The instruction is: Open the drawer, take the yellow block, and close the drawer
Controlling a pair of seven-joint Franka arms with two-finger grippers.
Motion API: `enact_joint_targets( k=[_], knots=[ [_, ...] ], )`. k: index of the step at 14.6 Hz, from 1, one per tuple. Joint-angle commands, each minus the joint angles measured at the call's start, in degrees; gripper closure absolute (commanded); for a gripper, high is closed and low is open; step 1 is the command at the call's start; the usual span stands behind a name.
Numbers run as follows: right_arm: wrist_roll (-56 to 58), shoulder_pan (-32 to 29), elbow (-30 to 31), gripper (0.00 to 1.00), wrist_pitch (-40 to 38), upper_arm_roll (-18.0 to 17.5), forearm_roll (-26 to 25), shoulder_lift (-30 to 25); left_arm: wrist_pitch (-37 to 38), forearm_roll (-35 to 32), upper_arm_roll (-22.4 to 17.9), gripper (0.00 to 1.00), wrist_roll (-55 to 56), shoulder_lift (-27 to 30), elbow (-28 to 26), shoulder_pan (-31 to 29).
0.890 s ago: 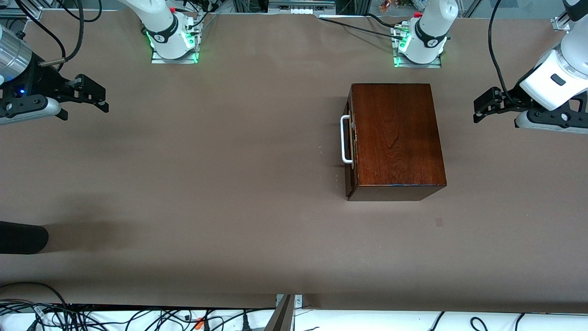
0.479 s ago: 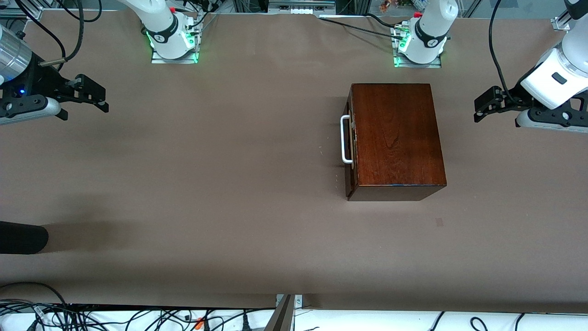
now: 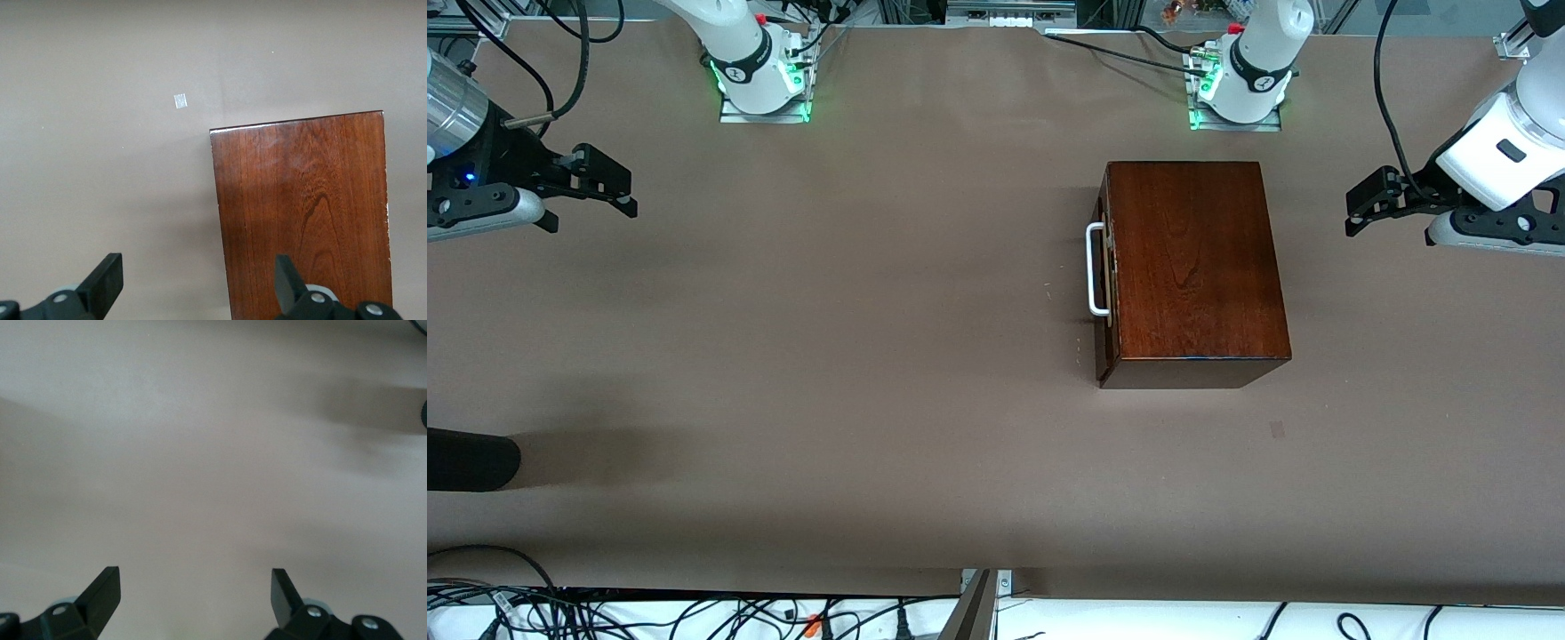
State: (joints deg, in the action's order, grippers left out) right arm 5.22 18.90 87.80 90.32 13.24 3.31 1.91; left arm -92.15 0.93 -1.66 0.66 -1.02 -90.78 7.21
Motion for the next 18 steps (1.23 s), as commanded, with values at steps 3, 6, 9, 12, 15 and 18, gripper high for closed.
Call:
enact_joint_targets(
  k=[3, 6, 9, 12, 15, 18],
  knots=[
    [0.40, -0.35, -0.26, 0.00, -0.58, 0.03, 0.90, -0.06, 0.22, 0.38, 0.34, 0.00, -0.66, -0.29, 1.75, -0.36],
    [0.32, -0.35, -0.26, 0.00, -0.67, 0.03, 0.90, -0.06, 0.22, 0.56, 0.95, 0.00, -0.67, -1.17, 1.83, 0.78],
    [0.40, -0.35, -0.26, 0.00, -0.58, 0.03, 0.90, -0.06, 0.22, 0.21, 7.00, 0.00, 3.01, -1.26, 2.01, 0.96],
    [0.40, -0.35, -0.26, 0.00, -0.67, 0.03, 0.90, -0.06, 0.22, 0.21, 12.88, 0.00, 8.28, -3.89, 4.55, 1.13],
    [0.40, -0.35, -0.26, 0.00, -0.67, 0.03, 0.90, -0.06, 0.22, -0.32, 20.61, 0.00, 18.02, -8.63, 8.33, 2.27],
    [0.40, -0.35, -0.26, 0.00, -0.67, 0.11, 0.90, -0.06, 0.22, -4.43, 22.05, 0.00, 28.40, -13.46, 11.67, 11.38]
  ],
)
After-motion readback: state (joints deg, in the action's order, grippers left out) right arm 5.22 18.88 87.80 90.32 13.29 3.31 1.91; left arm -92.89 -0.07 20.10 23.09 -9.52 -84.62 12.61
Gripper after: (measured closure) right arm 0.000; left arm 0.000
